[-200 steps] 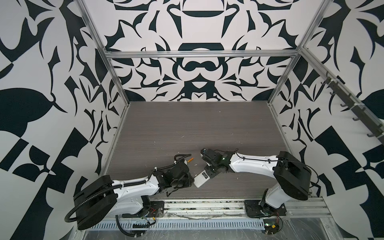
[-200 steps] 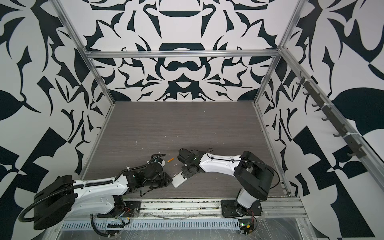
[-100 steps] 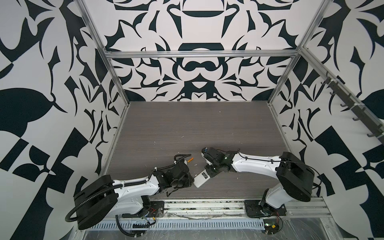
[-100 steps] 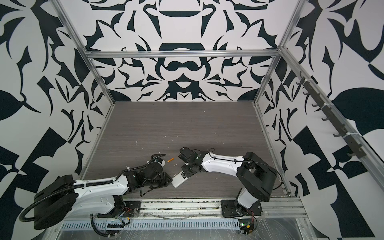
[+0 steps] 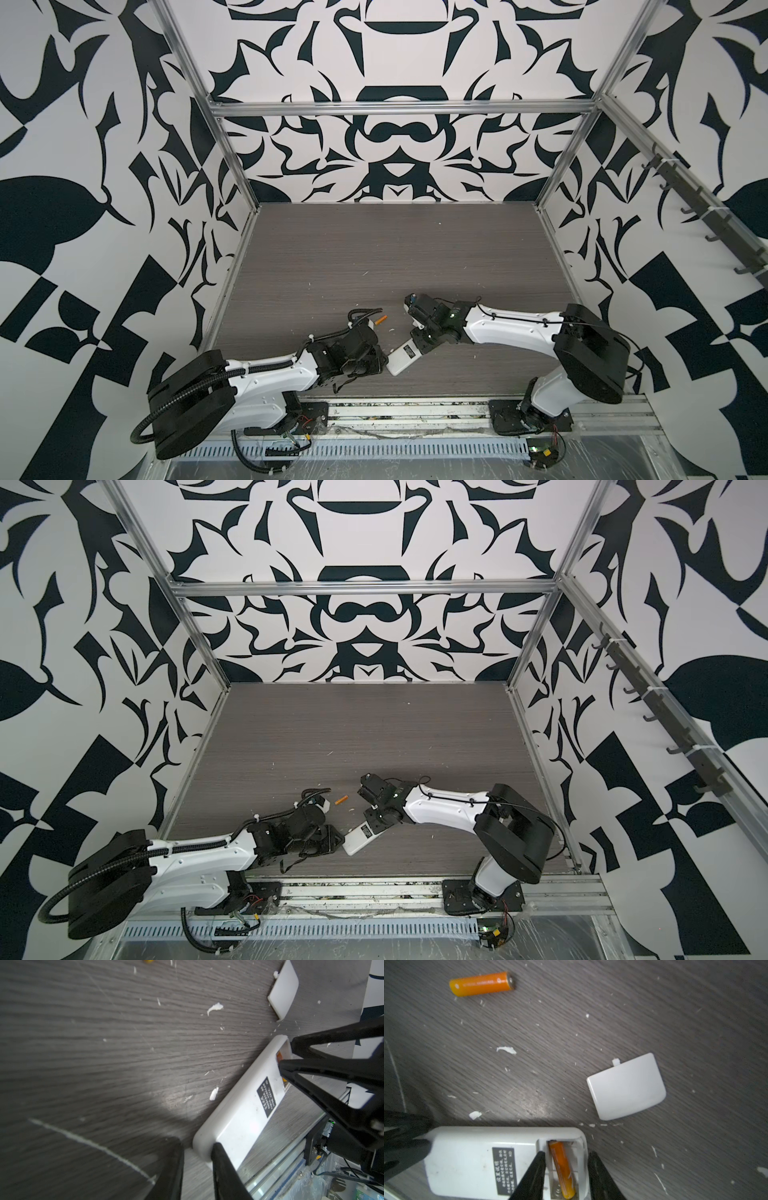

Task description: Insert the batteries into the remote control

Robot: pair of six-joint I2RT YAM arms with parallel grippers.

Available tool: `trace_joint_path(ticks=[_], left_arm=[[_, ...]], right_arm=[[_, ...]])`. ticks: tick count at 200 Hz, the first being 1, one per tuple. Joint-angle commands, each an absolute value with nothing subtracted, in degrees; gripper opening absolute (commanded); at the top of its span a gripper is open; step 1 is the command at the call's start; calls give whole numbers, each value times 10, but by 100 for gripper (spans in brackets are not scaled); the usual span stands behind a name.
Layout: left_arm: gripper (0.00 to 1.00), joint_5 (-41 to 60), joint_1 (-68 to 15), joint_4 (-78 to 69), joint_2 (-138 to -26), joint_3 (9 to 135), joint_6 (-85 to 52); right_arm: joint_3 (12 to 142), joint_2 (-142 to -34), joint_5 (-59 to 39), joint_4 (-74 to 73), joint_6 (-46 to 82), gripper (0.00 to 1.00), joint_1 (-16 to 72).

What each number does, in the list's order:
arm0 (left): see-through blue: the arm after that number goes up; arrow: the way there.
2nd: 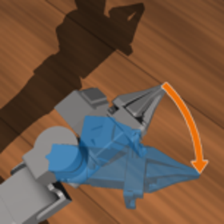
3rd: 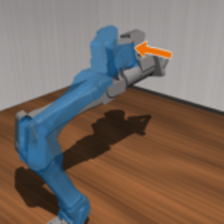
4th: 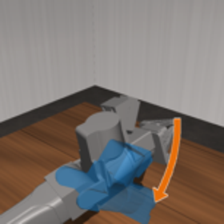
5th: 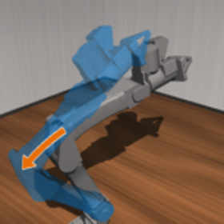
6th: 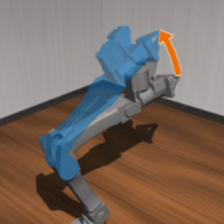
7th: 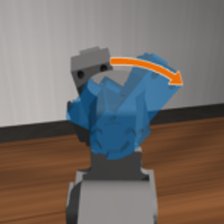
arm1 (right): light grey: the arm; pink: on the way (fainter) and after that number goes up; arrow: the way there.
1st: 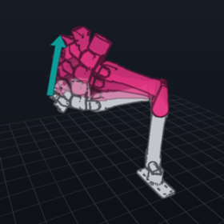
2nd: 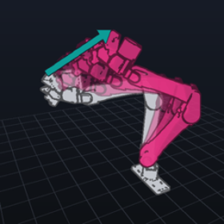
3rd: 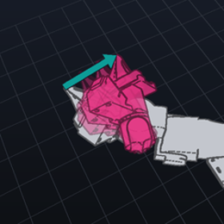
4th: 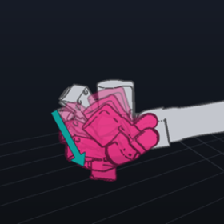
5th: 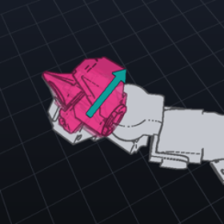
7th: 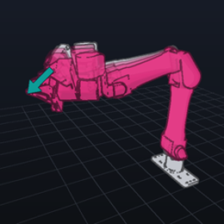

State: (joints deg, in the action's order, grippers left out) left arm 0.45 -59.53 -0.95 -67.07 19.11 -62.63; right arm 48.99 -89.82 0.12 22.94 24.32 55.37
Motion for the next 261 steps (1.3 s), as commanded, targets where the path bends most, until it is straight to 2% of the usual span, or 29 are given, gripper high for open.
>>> trace_joint_path(ticks=[1, 30, 103, 151, 222, 261], left_arm=[[28, -16, -593, 19, -678, 173, -632], [27, -17, -592, 20, -679, 173, -633], [26, -24, -590, 49, -664, 182, -629], [27, -18, -580, 61, -658, 185, -621], [27, -11, -574, 61, -664, 192, -611], [27, -6, -574, 55, -669, 194, -611]], right_arm=[[490, -870, -48, 236, 252, 33, 572], [494, -860, -43, 244, 252, 28, 572], [501, -839, -23, 268, 248, 28, 572], [517, -859, -24, 280, 229, 31, 571], [544, -871, 19, 343, 188, 20, 567], [566, -898, 23, 349, 166, 19, 566]])
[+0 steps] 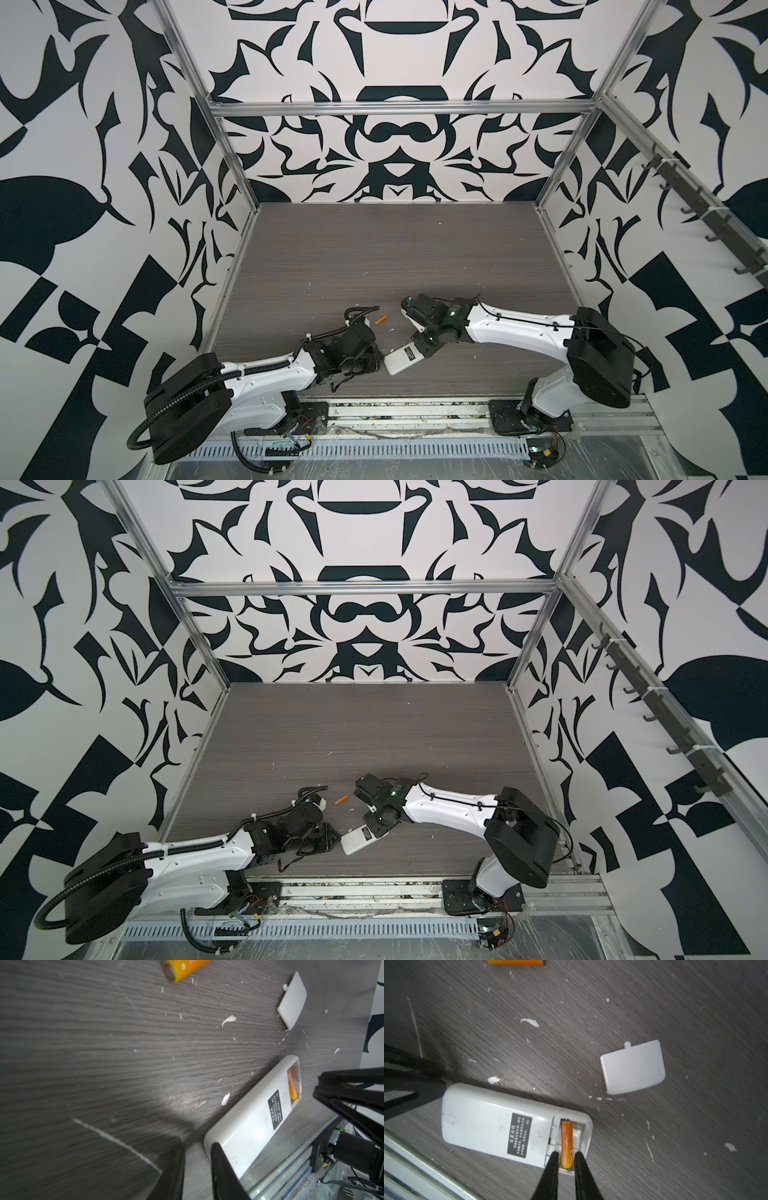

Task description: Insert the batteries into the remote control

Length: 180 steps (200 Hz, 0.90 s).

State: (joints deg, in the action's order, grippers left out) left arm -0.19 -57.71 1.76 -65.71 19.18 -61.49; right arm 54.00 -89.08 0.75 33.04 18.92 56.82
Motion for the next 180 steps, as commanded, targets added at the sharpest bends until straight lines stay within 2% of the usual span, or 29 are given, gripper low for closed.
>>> trace_joint_path(ticks=[1, 44, 86, 180], left_arm=[[27, -6, -573, 56, -669, 193, -611], [26, -4, -574, 49, -675, 192, -610], [26, -4, -574, 43, -677, 191, -611], [26, -2, -574, 33, -685, 191, -611]], right_arm=[[566, -899, 23, 349, 165, 19, 567], [575, -926, 18, 356, 155, 14, 566], [584, -947, 19, 366, 145, 13, 566], [608, -988, 51, 411, 123, 21, 586]])
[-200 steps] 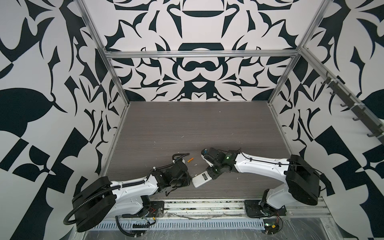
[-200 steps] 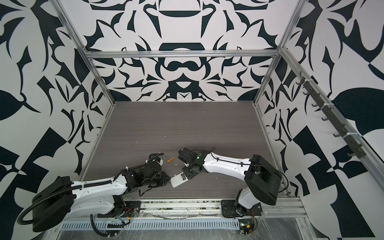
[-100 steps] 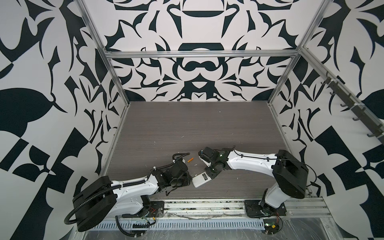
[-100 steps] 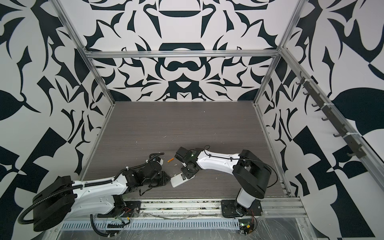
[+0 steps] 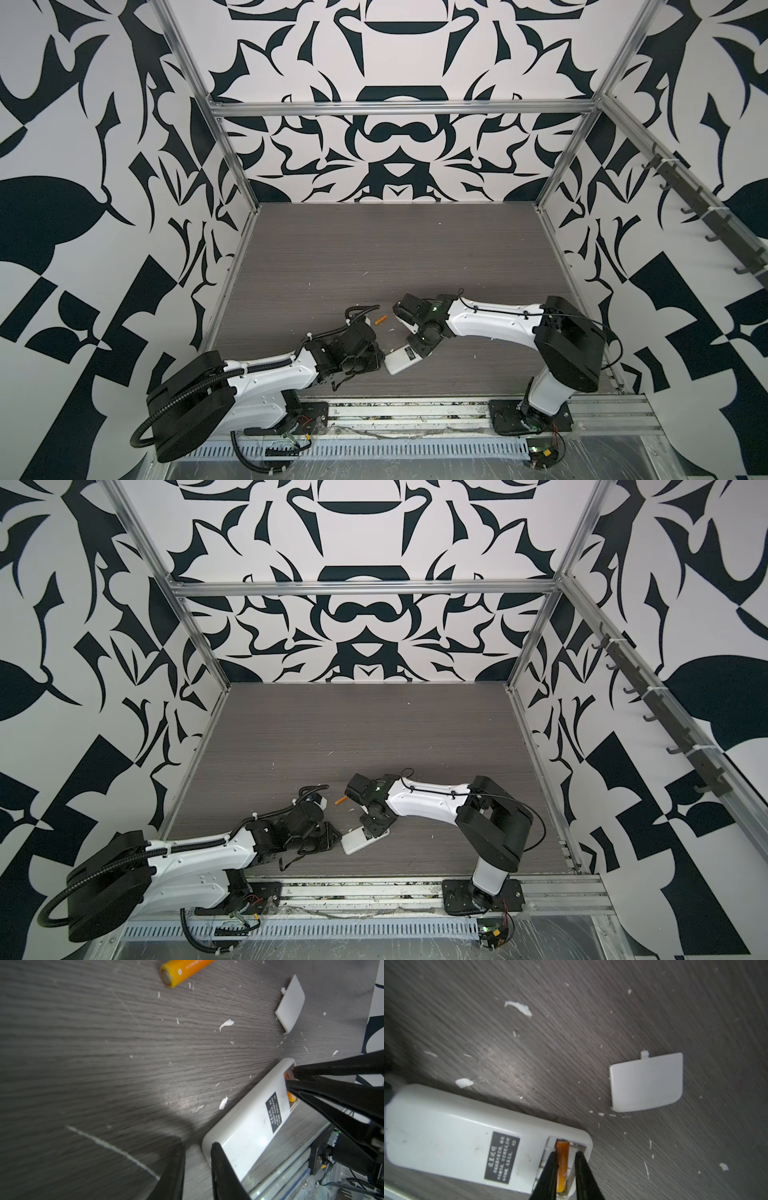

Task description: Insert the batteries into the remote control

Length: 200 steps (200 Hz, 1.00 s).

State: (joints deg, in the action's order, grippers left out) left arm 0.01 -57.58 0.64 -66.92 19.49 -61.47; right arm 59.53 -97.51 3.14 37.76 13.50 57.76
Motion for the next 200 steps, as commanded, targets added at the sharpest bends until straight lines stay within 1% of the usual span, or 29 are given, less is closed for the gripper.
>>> trace_joint_path(ticks=[1, 82, 119, 144, 177, 200], left_arm=[[26, -2, -573, 33, -685, 191, -611], [26, -3, -574, 28, -682, 184, -612], [26, -3, -574, 27, -684, 185, -612], [26, -3, -574, 26, -682, 182, -613], [26, -4, -573, 27, -679, 181, -613], [26, -4, -574, 26, -679, 181, -613]], right_arm=[[608, -989, 51, 411, 122, 21, 586], [633, -1025, 54, 447, 84, 23, 607], [658, -1058, 98, 482, 91, 24, 624], [663, -1060, 103, 487, 99, 28, 631], [649, -1035, 79, 466, 103, 34, 630], [642, -1034, 77, 460, 105, 35, 630]])
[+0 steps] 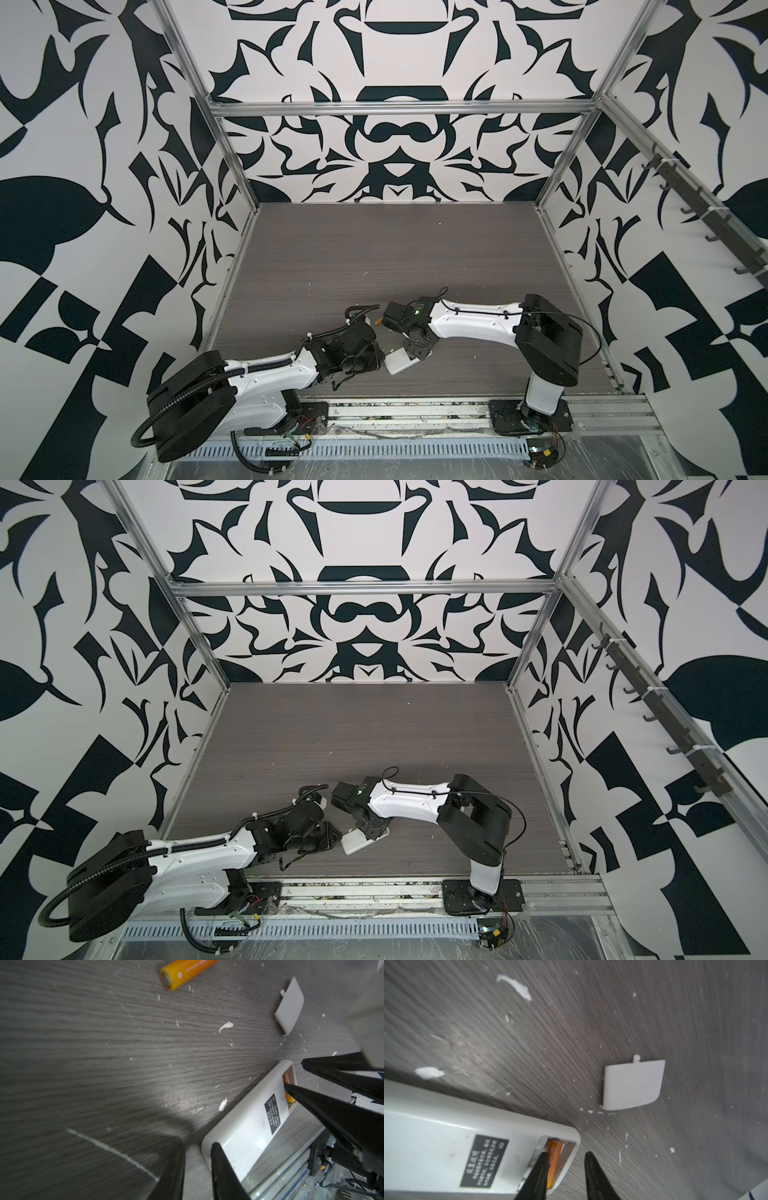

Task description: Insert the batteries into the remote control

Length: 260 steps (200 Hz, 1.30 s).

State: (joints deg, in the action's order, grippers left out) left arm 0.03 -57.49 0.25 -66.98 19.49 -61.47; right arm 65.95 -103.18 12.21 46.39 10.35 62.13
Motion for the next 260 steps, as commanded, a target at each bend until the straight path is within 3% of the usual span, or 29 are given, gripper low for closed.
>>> trace_joint_path(ticks=[1, 45, 90, 137, 185, 207, 260], left_arm=[[26, -4, -573, 26, -679, 181, -613], [26, -3, -574, 26, -678, 181, -614], [26, -5, -574, 29, -675, 182, -613], [26, -4, -574, 26, -676, 182, -612], [26, -3, -573, 22, -676, 181, -612], [26, -3, -574, 22, -674, 180, -611], [26, -1, -574, 18, -675, 177, -613]], right_arm=[[642, -1035, 78, 461, 105, 35, 630], [641, -1051, 84, 457, 116, 34, 631], [639, -1056, 82, 437, 136, 19, 631], [642, -1066, 105, 453, 175, 19, 635], [643, -1052, 190, 469, 200, 18, 652], [608, -1013, 147, 416, 203, 12, 648], [603, -1028, 78, 395, 190, 13, 637]])
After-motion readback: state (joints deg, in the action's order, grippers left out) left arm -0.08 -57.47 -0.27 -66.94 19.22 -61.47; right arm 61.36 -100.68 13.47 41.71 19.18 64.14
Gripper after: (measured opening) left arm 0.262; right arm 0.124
